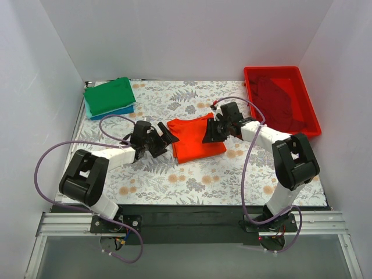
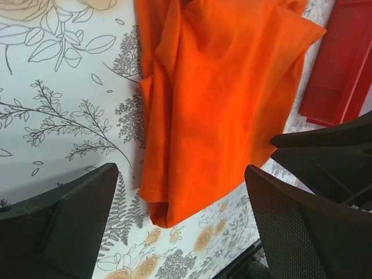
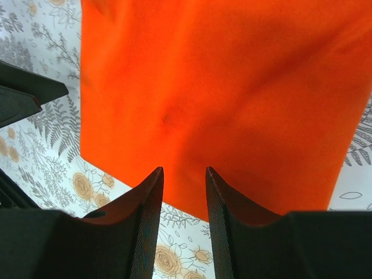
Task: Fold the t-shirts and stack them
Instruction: Neatly place the folded tshirt to the corner
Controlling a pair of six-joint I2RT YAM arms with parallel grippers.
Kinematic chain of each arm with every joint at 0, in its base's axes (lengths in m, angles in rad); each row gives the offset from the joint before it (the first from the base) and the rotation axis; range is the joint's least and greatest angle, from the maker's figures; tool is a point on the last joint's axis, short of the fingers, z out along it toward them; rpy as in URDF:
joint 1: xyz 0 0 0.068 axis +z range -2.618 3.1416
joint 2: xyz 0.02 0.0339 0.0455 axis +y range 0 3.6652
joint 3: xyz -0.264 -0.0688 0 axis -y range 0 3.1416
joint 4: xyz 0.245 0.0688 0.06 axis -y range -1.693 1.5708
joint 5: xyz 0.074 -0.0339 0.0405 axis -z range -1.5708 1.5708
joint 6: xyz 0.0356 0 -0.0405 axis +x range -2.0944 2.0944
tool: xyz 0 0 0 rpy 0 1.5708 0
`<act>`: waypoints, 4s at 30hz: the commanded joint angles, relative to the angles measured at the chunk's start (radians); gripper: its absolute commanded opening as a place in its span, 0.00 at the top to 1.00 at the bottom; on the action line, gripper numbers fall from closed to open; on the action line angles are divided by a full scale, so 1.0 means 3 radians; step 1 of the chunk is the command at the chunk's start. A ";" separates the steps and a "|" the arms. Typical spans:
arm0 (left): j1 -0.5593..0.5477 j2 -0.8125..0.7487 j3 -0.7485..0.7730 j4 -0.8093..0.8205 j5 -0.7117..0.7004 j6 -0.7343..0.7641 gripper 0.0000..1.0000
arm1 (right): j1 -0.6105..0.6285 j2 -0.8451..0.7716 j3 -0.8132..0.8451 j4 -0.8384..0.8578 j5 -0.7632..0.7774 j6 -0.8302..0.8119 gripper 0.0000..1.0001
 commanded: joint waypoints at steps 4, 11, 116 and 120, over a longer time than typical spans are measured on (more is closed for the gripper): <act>-0.0065 0.0184 0.0106 0.0129 -0.0153 -0.0115 0.09 | 0.0014 0.0196 -0.0013 0.0181 -0.0069 0.0021 0.59; -0.0152 0.0358 0.0214 0.0150 -0.0317 -0.0166 0.09 | 0.0014 0.0359 -0.0095 0.0176 0.0028 0.0067 0.60; 0.1566 0.2480 0.5618 -0.2187 -0.0287 0.2554 1.00 | -0.0012 -0.1261 -0.1250 -0.0284 0.0023 0.0113 0.35; 0.1688 0.2551 0.5812 -0.2090 -0.0072 0.2483 1.00 | 0.0004 -0.1292 -0.1281 -0.0284 0.0023 0.0133 0.35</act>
